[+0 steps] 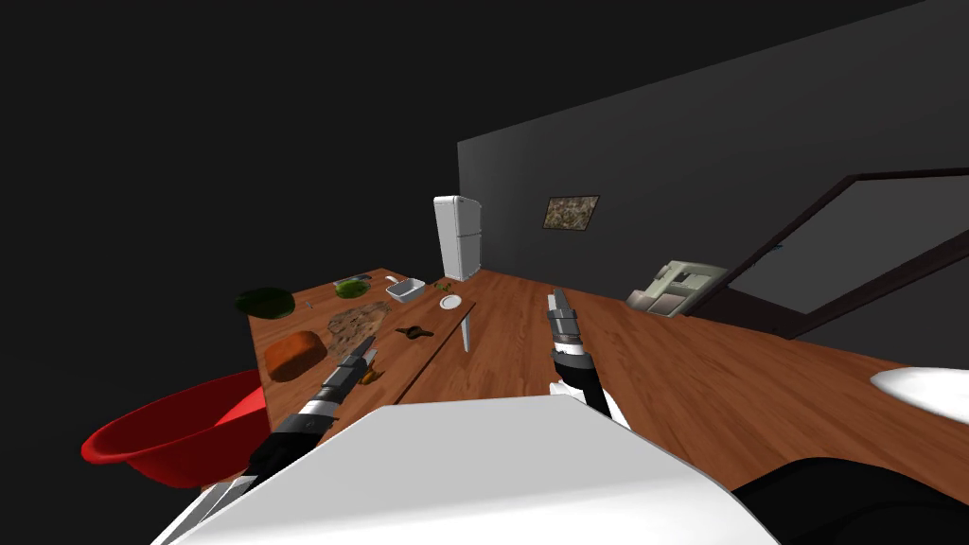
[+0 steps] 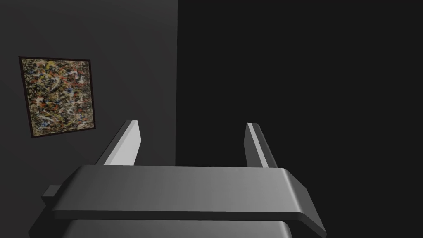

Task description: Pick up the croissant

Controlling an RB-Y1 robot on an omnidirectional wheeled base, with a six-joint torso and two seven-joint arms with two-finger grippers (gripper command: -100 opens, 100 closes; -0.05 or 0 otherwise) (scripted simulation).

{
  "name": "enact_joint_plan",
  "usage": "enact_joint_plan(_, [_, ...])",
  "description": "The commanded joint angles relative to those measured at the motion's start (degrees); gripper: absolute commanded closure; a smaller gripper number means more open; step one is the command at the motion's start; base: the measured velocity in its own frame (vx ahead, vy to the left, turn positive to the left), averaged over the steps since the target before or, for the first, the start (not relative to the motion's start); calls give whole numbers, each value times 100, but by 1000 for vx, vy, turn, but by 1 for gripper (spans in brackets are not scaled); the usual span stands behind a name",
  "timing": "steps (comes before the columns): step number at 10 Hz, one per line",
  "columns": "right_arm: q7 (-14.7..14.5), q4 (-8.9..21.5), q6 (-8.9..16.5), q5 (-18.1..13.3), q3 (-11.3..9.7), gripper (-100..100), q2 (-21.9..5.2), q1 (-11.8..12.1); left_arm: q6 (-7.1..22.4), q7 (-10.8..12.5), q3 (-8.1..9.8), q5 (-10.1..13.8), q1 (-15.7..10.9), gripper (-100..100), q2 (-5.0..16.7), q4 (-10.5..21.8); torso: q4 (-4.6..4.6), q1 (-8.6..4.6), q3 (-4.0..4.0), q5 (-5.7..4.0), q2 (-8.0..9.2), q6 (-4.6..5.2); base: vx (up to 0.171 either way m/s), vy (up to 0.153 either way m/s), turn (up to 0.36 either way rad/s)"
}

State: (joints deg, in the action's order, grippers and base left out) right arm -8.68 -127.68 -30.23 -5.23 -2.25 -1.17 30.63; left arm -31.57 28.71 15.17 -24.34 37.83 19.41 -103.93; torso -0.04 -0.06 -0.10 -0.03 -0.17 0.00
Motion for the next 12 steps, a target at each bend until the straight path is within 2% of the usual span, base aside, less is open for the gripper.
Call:
enact_joint_plan(1, [0, 0, 0, 0, 0, 0, 0, 0, 33, 286, 91, -223, 99, -100, 186, 250, 0, 0, 0, 0, 0, 0, 51, -21, -88])
enact_joint_plan(2, [0, 0, 0, 0, 0, 0, 0, 0, 33, 371, 91, -223, 99, -100, 186, 250, 0, -1, 0, 0, 0, 0, 39, -13, -47])
enact_joint_plan(3, [0, 0, 0, 0, 0, 0, 0, 0, 15, 578, 148, -429, 182, -100, 308, 433, 0, 1, 1, 1, 3, 0, 48, -12, -91])
enact_joint_plan(4, [0, 0, 0, 0, 0, 0, 0, 0, 15, 631, 148, -429, 182, -100, 308, 510, 0, 3, 0, 1, 1, 1, 41, -4, -49])
enact_joint_plan(6, [0, 0, 0, 0, 0, 0, 0, 0, -25, 1042, 242, -805, 352, -100, 540, 918, 0, 5, 1, 1, 2, 0, 56, -10, -139])
enact_joint_plan(7, [0, 0, 0, 0, 0, 0, 0, 0, -25, 1145, 242, -838, 352, -100, 540, 1035, -1, 3, -1, 1, -2, 1, 48, 3, -31])
enact_joint_plan(8, [0, 0, 0, 0, 0, 0, 0, 0, -47, 1327, 280, -1039, 439, -100, 648, 1206, 0, 6, 0, 2, 1, -2, 46, 7, -81])
enact_joint_plan(9, [0, 0, 0, 0, 0, 0, 0, 0, -47, 1397, 280, -1039, 439, -100, 648, 1296, 0, 9, 0, 2, 1, 1, 36, 9, -54])
enact_joint_plan(10, [0, 0, 0, 0, 0, 0, 0, 0, -71, 1604, 312, -1234, 525, -100, 751, 1495, 1, 9, 2, 2, 5, -1, 37, 5, -105])
enact_joint_plan(11, [0, 0, 0, 0, 0, 0, 0, 0, -71, 1643, 312, -1234, 525, -100, 751, 1552, 1, 9, 3, 2, 6, 0, 30, 9, -47])
enact_joint_plan(12, [0, 0, 0, 0, 0, 0, 0, 0, -96, 1881, 340, -1424, 611, -100, 847, 1759, 2, 9, 4, 2, 7, -1, 33, 19, -97])
